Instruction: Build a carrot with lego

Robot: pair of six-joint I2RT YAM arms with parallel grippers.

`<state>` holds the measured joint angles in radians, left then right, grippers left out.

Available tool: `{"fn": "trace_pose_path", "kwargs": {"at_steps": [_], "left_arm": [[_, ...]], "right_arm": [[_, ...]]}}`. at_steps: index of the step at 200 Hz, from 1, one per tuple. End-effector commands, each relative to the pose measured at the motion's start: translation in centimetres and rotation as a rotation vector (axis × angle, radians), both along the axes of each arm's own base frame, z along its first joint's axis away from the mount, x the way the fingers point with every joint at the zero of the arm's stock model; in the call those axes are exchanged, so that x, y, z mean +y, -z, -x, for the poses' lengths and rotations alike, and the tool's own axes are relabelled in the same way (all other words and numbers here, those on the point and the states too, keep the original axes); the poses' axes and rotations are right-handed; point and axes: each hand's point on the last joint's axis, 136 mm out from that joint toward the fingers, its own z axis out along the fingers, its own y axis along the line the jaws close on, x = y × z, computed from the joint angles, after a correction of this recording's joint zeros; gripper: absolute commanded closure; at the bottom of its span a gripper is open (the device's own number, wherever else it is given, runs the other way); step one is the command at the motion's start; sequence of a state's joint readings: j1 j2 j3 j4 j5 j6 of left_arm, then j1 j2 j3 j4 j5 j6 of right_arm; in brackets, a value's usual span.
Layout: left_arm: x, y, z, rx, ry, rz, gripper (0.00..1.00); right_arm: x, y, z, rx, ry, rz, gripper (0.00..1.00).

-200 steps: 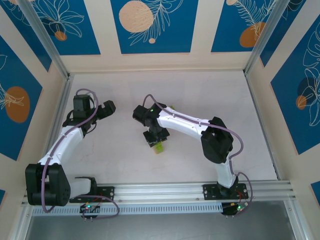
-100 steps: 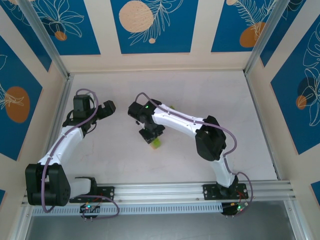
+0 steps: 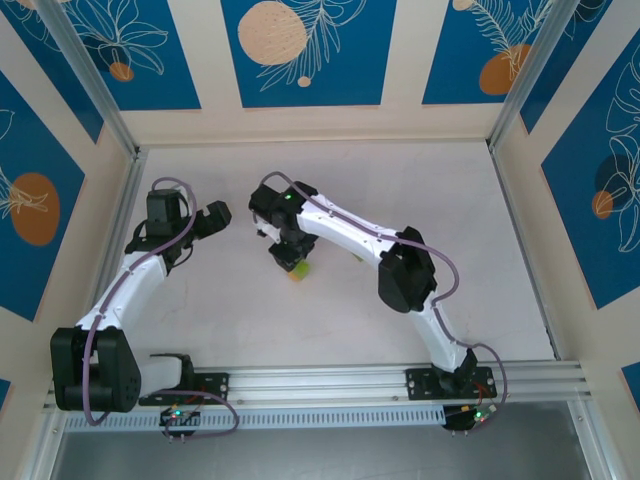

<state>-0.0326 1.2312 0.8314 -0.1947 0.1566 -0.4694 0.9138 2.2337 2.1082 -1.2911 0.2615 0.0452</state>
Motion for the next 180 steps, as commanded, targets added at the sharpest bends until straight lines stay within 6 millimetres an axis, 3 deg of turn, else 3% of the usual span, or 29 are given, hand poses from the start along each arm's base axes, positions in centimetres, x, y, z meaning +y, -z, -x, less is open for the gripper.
{"fn": "trace_pose_path", "kwargs": {"at_steps": [1, 44, 105, 145, 180], "left_arm": [[0.4, -1.5, -0.2, -0.042, -0.006, -0.004, 0.03], [0.3, -1.5, -0.3, -0.042, -0.003, -0.002, 0.03], [0.4, -1.3, -0.3, -0.039, -0.006, -0.006, 0.03], [0.4, -1.4, -0.3, -0.039, -0.005, -0.006, 0.03], [0.4, -1.4, -0.3, -0.039, -0.005, -0.006, 0.03]], "right_arm": [[-0.1, 0.1, 1.1, 0.069, -0.064, 0.008, 0.66], [-0.3, 1.0, 1.2, 0.089, -0.067, 0.032, 0.65], [-0.3, 1.2, 1.4, 0.099, -0.061, 0.033, 0.54], [0.1, 0.2, 1.2, 0.082, -0.052, -0.008, 0.45], [0.2, -1.9, 0.9, 0.052, -0.042, -0.057, 0.37]]}}
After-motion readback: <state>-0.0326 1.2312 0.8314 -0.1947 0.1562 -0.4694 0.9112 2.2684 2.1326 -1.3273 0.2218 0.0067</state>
